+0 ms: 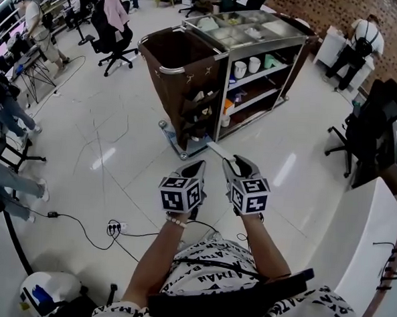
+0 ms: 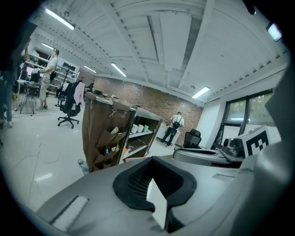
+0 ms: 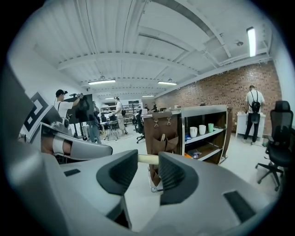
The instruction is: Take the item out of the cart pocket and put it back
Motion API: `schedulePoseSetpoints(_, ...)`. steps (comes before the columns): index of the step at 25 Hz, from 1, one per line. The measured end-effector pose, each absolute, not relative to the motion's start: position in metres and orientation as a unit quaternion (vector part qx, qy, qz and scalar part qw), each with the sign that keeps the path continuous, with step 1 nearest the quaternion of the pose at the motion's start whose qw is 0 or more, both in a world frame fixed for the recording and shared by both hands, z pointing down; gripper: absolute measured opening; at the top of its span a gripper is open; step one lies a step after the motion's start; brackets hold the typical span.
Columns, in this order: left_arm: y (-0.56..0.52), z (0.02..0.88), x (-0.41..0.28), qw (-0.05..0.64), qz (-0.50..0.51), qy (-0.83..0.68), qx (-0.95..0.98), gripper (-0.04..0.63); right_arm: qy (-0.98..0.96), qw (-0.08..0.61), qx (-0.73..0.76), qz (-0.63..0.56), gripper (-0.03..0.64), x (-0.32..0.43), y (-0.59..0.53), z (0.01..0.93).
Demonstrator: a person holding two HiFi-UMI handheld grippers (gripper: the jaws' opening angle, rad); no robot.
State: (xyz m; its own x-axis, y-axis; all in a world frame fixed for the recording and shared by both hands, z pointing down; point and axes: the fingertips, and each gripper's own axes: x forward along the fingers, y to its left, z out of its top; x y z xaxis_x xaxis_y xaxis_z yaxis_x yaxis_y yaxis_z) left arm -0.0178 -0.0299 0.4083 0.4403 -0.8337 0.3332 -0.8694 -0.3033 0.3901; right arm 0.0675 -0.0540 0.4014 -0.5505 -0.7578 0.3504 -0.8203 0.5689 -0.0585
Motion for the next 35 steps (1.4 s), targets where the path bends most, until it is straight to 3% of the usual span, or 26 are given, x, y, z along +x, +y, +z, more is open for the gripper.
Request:
schedulePoseSetpoints(17,-0.03,0.419,-0.032,0.266,0.042,-0.559,0.784,0.003,-0.872,0.145,0.453,0.115,0.158,0.071,-0.058,0.402)
schedulePoseSetpoints(35,0.008,0.465,-0.047,0.313,0.067,-0.532,0.784,0.003,-0.854,0.19,0.46,0.153,0.158,0.048,-0.009,0.457)
